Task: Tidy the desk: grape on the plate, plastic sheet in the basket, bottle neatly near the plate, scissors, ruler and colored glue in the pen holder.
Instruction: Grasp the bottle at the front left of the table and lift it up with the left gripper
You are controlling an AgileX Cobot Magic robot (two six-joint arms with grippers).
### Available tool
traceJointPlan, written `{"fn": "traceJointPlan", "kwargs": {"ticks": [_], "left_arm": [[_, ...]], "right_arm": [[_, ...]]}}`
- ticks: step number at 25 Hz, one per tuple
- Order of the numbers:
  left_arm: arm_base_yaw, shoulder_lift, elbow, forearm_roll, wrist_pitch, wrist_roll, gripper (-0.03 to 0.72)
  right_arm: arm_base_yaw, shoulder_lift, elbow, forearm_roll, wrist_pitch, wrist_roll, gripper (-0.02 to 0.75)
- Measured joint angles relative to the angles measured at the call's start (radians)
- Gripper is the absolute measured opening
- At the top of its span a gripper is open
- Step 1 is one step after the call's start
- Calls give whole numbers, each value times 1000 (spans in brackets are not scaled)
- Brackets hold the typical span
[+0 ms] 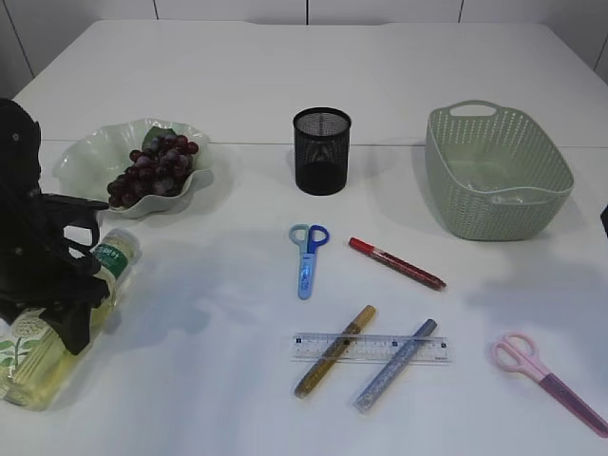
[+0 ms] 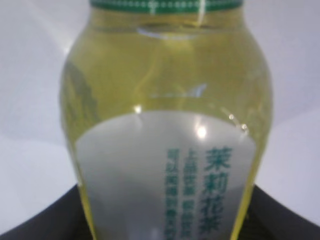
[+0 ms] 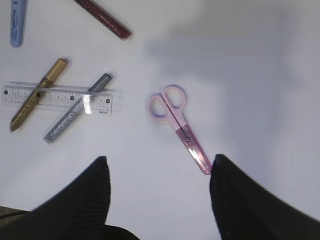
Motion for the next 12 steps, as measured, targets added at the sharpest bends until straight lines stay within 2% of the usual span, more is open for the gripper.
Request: {"fn": "traceJointPlan", "kwargs": {"ticks": [5,12], "left_arm": [[0,-33,28,0,-39,0,424],[0,-229,209,-25,-224,0,418]], "right_arm": [[0,0,0,0,0,0,494],[0,0,0,0,-2,0,494]]}}
